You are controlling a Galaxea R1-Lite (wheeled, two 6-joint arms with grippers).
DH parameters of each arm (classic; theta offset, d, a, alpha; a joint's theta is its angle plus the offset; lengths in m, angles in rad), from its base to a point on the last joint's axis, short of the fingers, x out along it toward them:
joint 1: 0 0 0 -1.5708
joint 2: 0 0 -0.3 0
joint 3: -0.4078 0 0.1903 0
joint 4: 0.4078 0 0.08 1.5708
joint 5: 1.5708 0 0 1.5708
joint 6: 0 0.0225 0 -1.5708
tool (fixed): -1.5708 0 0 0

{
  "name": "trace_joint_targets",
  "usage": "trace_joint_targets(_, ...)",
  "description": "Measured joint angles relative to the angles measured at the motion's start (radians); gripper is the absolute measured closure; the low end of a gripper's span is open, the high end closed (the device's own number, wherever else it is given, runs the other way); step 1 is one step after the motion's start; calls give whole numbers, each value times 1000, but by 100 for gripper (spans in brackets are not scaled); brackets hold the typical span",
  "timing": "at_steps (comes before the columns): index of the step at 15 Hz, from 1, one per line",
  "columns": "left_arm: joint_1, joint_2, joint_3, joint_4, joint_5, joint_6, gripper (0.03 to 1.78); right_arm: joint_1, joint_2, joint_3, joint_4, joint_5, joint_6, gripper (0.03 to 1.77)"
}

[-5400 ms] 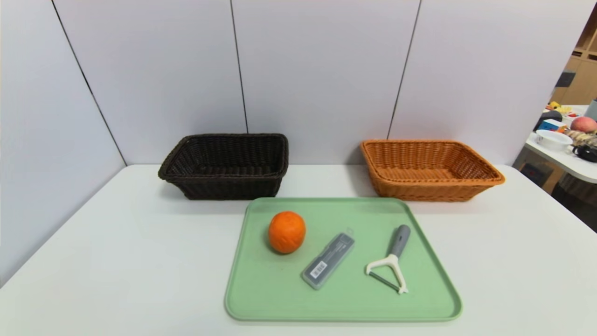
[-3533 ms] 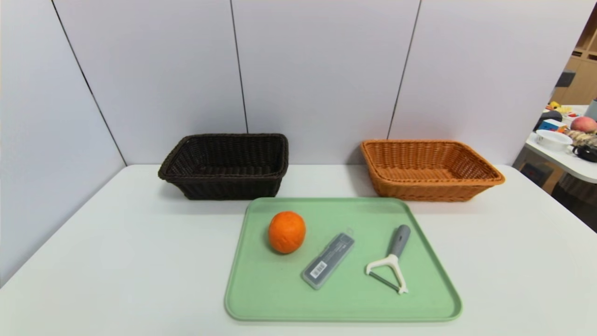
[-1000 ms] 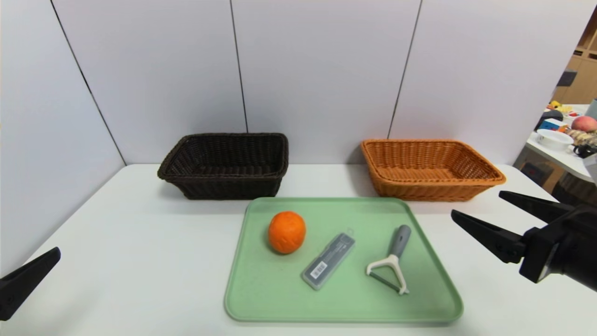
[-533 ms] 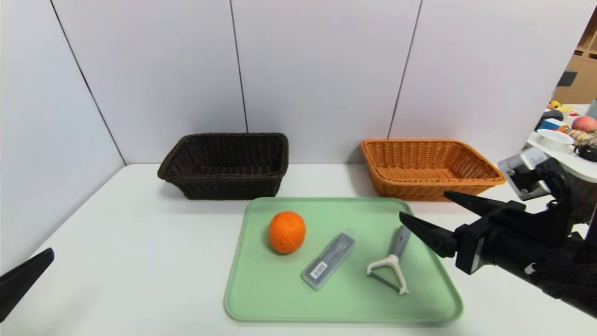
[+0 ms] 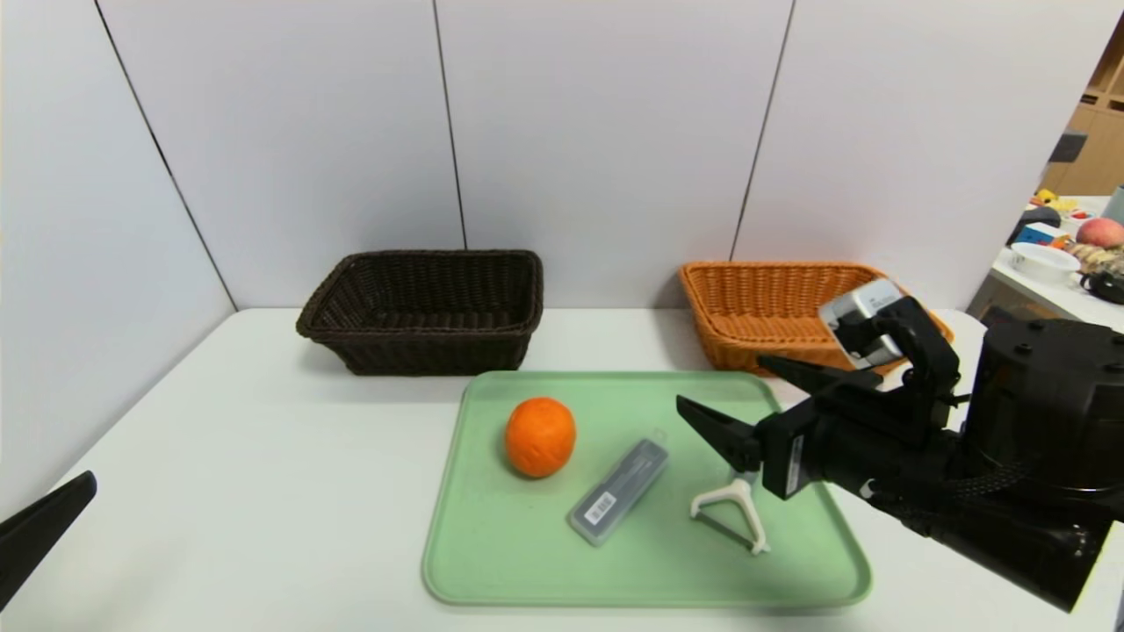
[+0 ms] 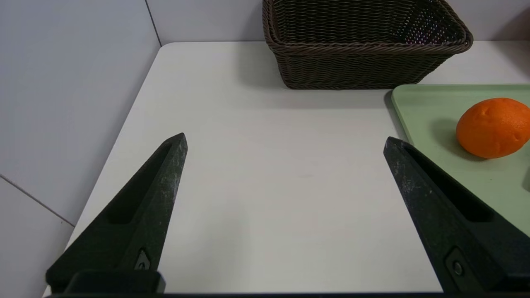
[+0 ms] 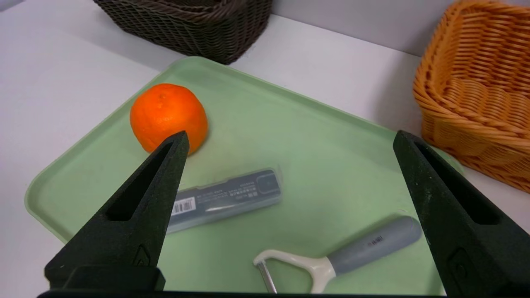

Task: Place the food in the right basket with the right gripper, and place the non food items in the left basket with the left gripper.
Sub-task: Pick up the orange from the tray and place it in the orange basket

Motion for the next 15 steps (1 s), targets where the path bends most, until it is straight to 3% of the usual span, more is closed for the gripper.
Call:
trace_joint_targets(4,1,-13,0,19,1,0,12,76,105,-39,-52,-33,-1,10)
trace_joint_targets(9,1,-38,0,48,10,1,12,188,232,-100,-129,-113,-4,10)
trace_joint_targets(15,1,-53,10,49,9,17,12,250,313,-140,-132,-115,-7,10)
